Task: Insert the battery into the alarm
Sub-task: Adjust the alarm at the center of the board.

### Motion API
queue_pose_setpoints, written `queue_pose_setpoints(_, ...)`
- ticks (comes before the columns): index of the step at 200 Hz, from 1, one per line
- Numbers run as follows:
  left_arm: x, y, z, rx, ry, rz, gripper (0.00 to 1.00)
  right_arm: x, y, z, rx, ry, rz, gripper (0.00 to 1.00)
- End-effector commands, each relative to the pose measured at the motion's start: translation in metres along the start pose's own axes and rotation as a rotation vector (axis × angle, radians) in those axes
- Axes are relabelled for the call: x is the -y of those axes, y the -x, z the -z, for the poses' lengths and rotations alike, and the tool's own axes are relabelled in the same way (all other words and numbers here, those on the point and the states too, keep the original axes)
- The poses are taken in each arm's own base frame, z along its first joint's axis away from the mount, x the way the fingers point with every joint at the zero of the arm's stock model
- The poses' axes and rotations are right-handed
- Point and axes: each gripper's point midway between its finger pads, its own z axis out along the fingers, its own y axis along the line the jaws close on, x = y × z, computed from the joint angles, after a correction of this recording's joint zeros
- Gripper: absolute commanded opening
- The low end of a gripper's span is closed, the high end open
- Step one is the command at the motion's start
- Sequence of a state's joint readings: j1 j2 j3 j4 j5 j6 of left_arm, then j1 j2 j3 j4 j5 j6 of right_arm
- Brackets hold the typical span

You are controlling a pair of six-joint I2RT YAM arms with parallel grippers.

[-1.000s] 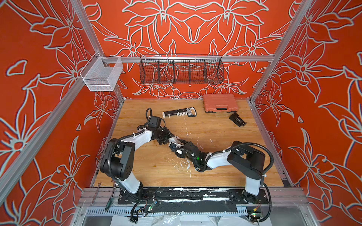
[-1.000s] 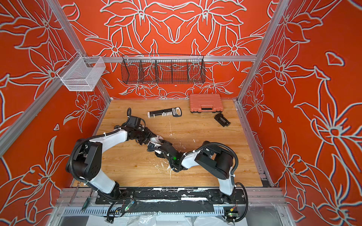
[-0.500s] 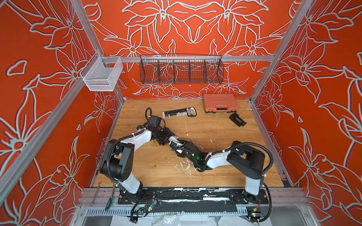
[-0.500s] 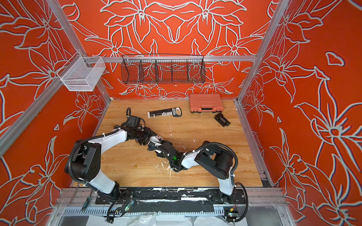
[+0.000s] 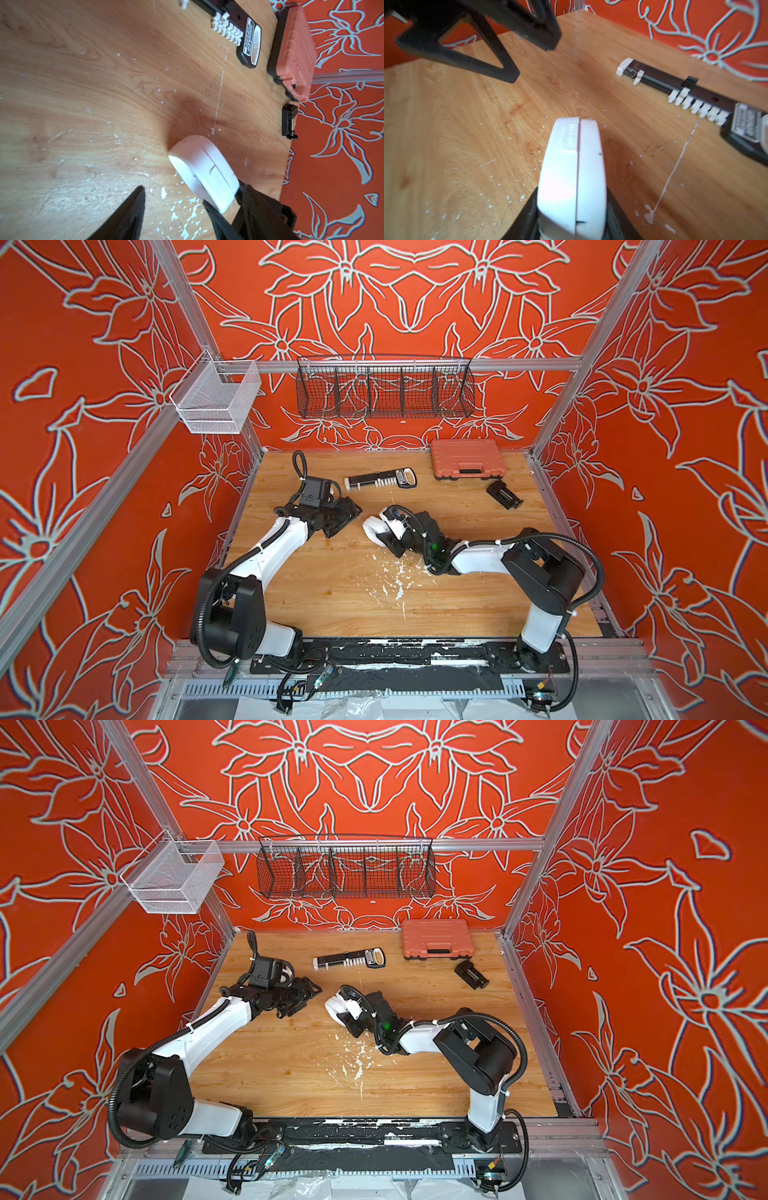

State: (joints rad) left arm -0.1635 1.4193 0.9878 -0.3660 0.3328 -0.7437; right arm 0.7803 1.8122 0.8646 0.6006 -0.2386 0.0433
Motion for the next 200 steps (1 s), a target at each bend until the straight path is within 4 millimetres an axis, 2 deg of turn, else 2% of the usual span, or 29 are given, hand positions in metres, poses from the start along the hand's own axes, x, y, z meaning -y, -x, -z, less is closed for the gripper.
queue_pose_setpoints(1, -0.017, -0.002, 0.003, 0.012, 0.051, -0.018, 0.72, -0.018, -0.017, -0.005, -0.117, 0.196, -0.249, 0.31)
queue_pose_setpoints(30, -0.025, -0.005, -0.001, 0.006, 0.057, -0.016, 0.72, -0.022, -0.024, -0.012, -0.226, 0.292, -0.326, 0.29)
queue_pose_setpoints(56, -0.033, -0.009, -0.004, 0.001, 0.072, -0.013, 0.72, -0.002, -0.027, -0.016, -0.255, 0.231, -0.377, 0.31)
queue_pose_setpoints(76, -0.038, -0.011, -0.008, -0.005, 0.075, -0.006, 0.72, 0.011, -0.033, -0.017, -0.279, 0.192, -0.418, 0.35)
queue_pose_setpoints(104, -0.045, -0.016, -0.017, -0.022, 0.067, 0.006, 0.72, 0.018, -0.04, -0.022, -0.315, 0.178, -0.417, 0.52)
queue_pose_setpoints(124, -0.049, -0.019, -0.024, -0.036, 0.062, 0.005, 0.72, 0.027, -0.041, -0.025, -0.327, 0.166, -0.418, 0.56)
queue_pose_setpoints(145, -0.054, -0.02, -0.026, -0.034, 0.064, -0.003, 0.72, 0.038, -0.037, -0.025, -0.307, 0.136, -0.423, 0.57)
queue_pose_setpoints(178, -0.056, -0.018, -0.024, -0.011, 0.052, -0.01, 0.72, 0.052, -0.031, -0.026, -0.291, 0.103, -0.406, 0.68)
queue_pose_setpoints(190, -0.053, -0.017, -0.022, -0.004, 0.044, -0.024, 0.72, 0.054, -0.024, -0.028, -0.285, 0.101, -0.393, 0.74)
queue_pose_setpoints(200, -0.051, -0.015, -0.02, 0.005, 0.042, -0.035, 0.72, 0.054, -0.019, -0.03, -0.286, 0.104, -0.382, 0.83)
